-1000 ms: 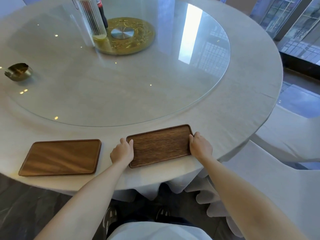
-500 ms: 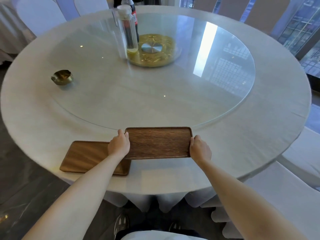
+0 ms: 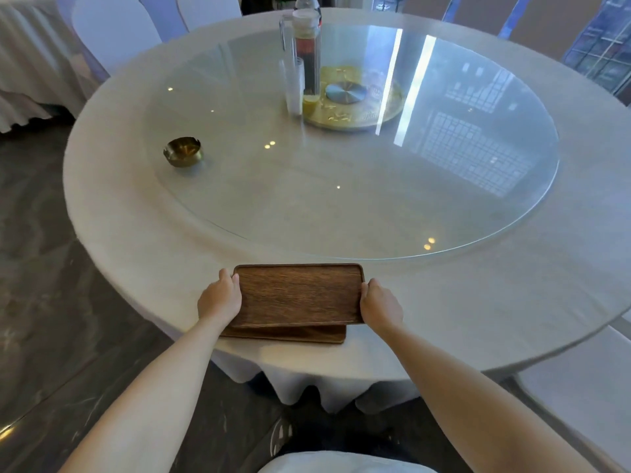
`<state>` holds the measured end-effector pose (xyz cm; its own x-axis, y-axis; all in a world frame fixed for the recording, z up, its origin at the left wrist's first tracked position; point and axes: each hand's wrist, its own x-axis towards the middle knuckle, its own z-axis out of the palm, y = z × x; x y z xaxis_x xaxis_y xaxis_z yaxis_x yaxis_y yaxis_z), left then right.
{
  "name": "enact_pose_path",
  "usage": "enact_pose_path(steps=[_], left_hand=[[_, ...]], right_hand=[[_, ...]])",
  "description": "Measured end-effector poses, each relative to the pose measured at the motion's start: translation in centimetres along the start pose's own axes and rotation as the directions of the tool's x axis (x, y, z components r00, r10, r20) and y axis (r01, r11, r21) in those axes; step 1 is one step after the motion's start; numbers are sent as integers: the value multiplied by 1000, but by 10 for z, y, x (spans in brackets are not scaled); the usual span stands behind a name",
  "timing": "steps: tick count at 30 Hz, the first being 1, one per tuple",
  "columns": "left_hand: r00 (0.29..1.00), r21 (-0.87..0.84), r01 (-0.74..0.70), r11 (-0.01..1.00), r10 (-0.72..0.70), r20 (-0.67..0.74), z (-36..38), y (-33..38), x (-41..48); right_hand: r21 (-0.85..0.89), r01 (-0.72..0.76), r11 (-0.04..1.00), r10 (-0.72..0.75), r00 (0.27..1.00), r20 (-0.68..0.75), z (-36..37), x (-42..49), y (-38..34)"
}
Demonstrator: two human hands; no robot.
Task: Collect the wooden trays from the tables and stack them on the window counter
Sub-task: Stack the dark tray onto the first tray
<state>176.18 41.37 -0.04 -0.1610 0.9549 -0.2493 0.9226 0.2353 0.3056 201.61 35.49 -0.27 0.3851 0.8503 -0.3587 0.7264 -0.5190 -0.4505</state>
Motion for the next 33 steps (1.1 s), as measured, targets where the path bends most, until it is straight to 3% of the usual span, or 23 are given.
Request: enact_pose_path(steps=[22, 33], left_hand=[[982, 164, -185, 969, 178, 59, 15, -47, 26], [986, 121, -163, 979, 157, 57, 18, -49, 31]], right_hand=[[-109, -62, 992, 65, 998, 22, 38, -21, -20], [-85, -52, 995, 53, 999, 3, 41, -25, -20]])
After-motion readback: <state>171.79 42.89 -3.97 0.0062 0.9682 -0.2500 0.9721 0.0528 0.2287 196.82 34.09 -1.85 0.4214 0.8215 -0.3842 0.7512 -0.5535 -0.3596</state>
